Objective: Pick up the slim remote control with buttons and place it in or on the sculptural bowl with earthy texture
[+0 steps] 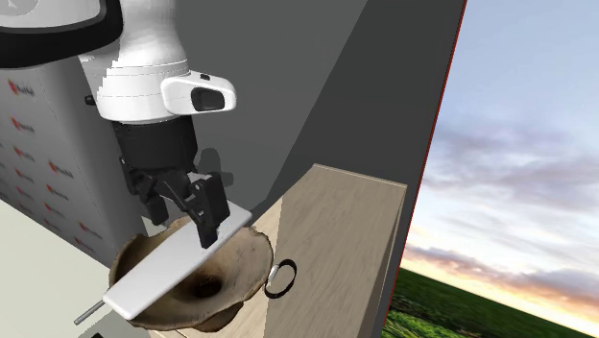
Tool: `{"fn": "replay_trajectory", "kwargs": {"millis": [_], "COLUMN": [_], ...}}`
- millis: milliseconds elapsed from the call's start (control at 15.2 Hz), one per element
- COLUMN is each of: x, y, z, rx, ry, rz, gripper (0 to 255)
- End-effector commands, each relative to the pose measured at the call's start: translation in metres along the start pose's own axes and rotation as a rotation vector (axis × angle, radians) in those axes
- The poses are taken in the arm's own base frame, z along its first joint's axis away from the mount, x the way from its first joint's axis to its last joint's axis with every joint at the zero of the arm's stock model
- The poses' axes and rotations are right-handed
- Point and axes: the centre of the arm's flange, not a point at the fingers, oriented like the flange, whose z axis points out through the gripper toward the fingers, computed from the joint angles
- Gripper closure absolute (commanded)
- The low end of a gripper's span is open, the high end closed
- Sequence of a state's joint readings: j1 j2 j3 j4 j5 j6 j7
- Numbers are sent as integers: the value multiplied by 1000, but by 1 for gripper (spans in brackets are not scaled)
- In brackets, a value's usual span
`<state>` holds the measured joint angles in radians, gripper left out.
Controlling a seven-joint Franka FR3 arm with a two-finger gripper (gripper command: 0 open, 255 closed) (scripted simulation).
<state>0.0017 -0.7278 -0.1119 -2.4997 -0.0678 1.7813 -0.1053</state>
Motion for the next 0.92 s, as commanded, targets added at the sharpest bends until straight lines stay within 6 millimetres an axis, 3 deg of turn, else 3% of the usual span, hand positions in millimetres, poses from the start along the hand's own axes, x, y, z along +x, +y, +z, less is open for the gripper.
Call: {"fn": "replay_trajectory", "kwargs": {"millis": [0,66,330,858], "x": [0,0,0,0], "y": [0,0,0,0], "z": [0,0,-50,-50], "rx": [0,0,0,0], "ry": [0,0,0,0], "rz": [0,0,0,0], "gripper": [0,0,0,0]}}
